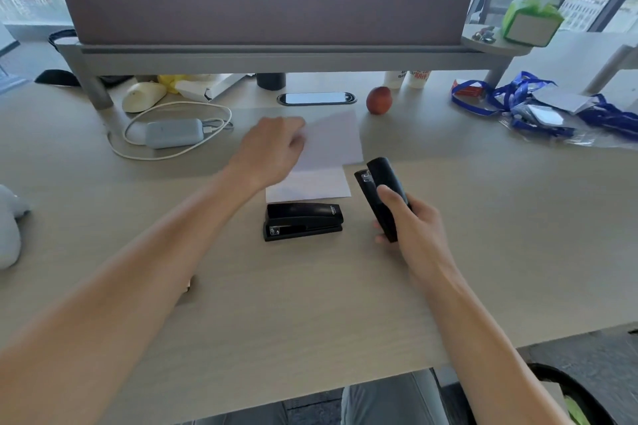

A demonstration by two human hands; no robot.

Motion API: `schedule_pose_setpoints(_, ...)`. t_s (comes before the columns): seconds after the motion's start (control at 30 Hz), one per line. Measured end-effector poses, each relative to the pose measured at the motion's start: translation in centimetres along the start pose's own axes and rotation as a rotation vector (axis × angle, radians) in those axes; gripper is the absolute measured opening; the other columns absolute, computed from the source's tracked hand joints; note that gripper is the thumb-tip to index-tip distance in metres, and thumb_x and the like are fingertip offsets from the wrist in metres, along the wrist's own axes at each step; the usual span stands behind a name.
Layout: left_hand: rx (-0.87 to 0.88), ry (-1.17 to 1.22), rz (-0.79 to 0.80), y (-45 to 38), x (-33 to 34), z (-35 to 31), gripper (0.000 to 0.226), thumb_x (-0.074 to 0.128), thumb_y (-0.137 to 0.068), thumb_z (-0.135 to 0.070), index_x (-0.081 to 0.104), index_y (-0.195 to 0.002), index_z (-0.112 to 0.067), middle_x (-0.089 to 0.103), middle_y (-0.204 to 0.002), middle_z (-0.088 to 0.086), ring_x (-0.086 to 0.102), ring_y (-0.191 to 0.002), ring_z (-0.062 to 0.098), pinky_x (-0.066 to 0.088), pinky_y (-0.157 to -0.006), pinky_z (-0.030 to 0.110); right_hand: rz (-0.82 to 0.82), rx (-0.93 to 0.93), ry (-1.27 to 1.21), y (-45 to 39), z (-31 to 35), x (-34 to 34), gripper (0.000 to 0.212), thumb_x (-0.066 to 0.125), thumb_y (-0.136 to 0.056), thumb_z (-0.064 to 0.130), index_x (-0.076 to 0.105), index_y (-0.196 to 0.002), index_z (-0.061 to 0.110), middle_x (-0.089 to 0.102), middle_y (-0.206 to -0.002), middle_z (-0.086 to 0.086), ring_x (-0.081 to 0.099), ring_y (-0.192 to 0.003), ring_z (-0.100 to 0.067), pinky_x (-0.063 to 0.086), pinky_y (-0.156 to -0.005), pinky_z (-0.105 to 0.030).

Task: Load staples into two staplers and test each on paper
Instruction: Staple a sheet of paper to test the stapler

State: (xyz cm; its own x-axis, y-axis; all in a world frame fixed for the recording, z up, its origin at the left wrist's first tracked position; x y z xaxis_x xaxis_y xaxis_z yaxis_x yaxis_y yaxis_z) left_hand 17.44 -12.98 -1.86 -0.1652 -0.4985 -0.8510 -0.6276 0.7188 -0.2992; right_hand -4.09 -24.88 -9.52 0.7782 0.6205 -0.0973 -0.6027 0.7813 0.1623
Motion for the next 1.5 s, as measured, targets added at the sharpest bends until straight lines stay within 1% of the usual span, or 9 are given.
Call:
schedule_pose_setpoints(0.13, -0.071, 0.306, -0.042, 0.5, -2.2, -2.0, 0.011, 0.052, -0.089, -0.011, 0.060, -0.085, -0.004, 0.063, -0.081, 0.016, 0.053, -0.070, 0.027, 0.041, -0.057, 0.031, 0.071, 0.009, -0.052, 1.5, 0.3, -0.5, 0.018, 0.068, -0.095, 0.032, 0.076, -0.106, 0.019, 0.072, -0.094, -0.007, 0.072, -0.071, -0.013, 0.060, -0.069, -0.038)
schedule_pose_setpoints(0.23, -0.165, 0.515, 0.055, 1.5, -1.4, -2.6, 0.014, 0.063, -0.090, -0.013, 0.069, -0.103, -0.015, 0.070, -0.096, 0.002, 0.065, -0.083, 0.019, 0.050, -0.069, 0.028, 0.120, 0.048, -0.051, 2.8, 0.6, -1.1, 0.027, 0.069, -0.095, 0.035, 0.073, -0.112, 0.014, 0.069, -0.094, -0.005, 0.071, -0.069, -0.017, 0.057, -0.062, -0.035)
schedule_pose_setpoints(0.3, -0.203, 0.588, 0.103, 2.1, -0.6, -2.6, 0.013, 0.066, -0.090, -0.011, 0.070, -0.100, -0.018, 0.073, -0.096, 0.001, 0.068, -0.082, 0.017, 0.053, -0.067, 0.024, 0.144, 0.074, -0.058, 3.6, 0.5, -1.5, 0.038, 0.069, -0.093, 0.044, 0.073, -0.113, 0.011, 0.068, -0.092, -0.006, 0.067, -0.067, -0.019, 0.051, -0.059, -0.035)
schedule_pose_setpoints(0.43, -0.218, 0.603, 0.137, 3.0, 0.4, -2.6, 0.014, 0.066, -0.088, -0.007, 0.073, -0.098, -0.015, 0.075, -0.100, 0.008, 0.067, -0.080, 0.017, 0.054, -0.069, 0.025, 0.221, 0.105, -0.091, 4.9, 0.2, -2.1, 0.044, 0.065, -0.094, 0.050, 0.074, -0.117, 0.014, 0.080, -0.103, -0.011, 0.065, -0.072, -0.025, 0.049, -0.063, -0.038)
schedule_pose_setpoints(0.57, -0.209, 0.604, 0.172, 3.9, 0.9, -3.0, 0.017, 0.065, -0.090, -0.007, 0.072, -0.088, -0.023, 0.073, -0.087, -0.002, 0.066, -0.069, 0.006, 0.051, -0.062, 0.015, 0.265, 0.137, -0.095, 6.0, 0.1, -2.1, 0.043, 0.065, -0.095, 0.047, 0.071, -0.121, 0.013, 0.081, -0.102, -0.014, 0.071, -0.076, -0.027, 0.052, -0.070, -0.040)
schedule_pose_setpoints(0.73, -0.206, 0.622, 0.166, 4.5, 1.3, -3.7, 0.020, 0.066, -0.090, -0.008, 0.074, -0.105, -0.018, 0.076, -0.095, -0.001, 0.070, -0.079, 0.012, 0.055, -0.070, 0.023, 0.277, 0.158, -0.042, 6.3, 0.1, -1.5, 0.047, 0.068, -0.092, 0.050, 0.071, -0.120, 0.012, 0.082, -0.098, -0.012, 0.070, -0.071, -0.024, 0.054, -0.066, -0.037)
schedule_pose_setpoints(0.97, -0.195, 0.623, 0.124, 4.8, 0.9, -4.0, 0.012, 0.066, -0.090, -0.009, 0.074, -0.096, -0.016, 0.075, -0.088, -0.002, 0.067, -0.070, 0.007, 0.051, -0.060, 0.016, 0.300, 0.207, -0.046, 6.4, 0.1, -0.7, 0.051, 0.063, -0.091, 0.061, 0.078, -0.110, 0.015, 0.081, -0.097, -0.015, 0.066, -0.070, -0.025, 0.052, -0.063, -0.036)
schedule_pose_setpoints(1.2, -0.171, 0.563, 0.160, 5.2, 1.3, -4.6, 0.010, 0.067, -0.089, -0.012, 0.073, -0.096, -0.016, 0.074, -0.090, 0.004, 0.064, -0.074, 0.015, 0.050, -0.066, 0.027, 0.341, 0.215, -0.049, 6.4, 0.1, 0.0, 0.051, 0.064, -0.091, 0.061, 0.079, -0.109, 0.016, 0.081, -0.097, -0.015, 0.069, -0.073, -0.026, 0.054, -0.069, -0.038)
schedule_pose_setpoints(1.5, -0.191, 0.615, 0.155, 5.8, 1.6, -5.0, 0.010, 0.068, -0.088, -0.015, 0.072, -0.097, -0.014, 0.075, -0.095, 0.008, 0.069, -0.082, 0.020, 0.056, -0.075, 0.037, 0.324, 0.168, -0.049, 6.3, -0.2, 0.5, 0.056, 0.065, -0.093, 0.057, 0.075, -0.112, 0.005, 0.079, -0.090, -0.014, 0.066, -0.068, -0.022, 0.051, -0.059, -0.030)
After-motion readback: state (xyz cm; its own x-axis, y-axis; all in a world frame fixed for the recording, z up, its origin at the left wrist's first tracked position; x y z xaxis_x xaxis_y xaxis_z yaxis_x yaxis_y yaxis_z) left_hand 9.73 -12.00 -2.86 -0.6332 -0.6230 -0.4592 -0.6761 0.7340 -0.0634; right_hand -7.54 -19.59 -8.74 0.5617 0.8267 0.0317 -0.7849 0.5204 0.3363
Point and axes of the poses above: each hand's wrist, its own y-axis away from the middle knuckle, its own x-axis out of the palm, z = x × y, the point moved 7 cm from there along -y, towards the middle knuckle
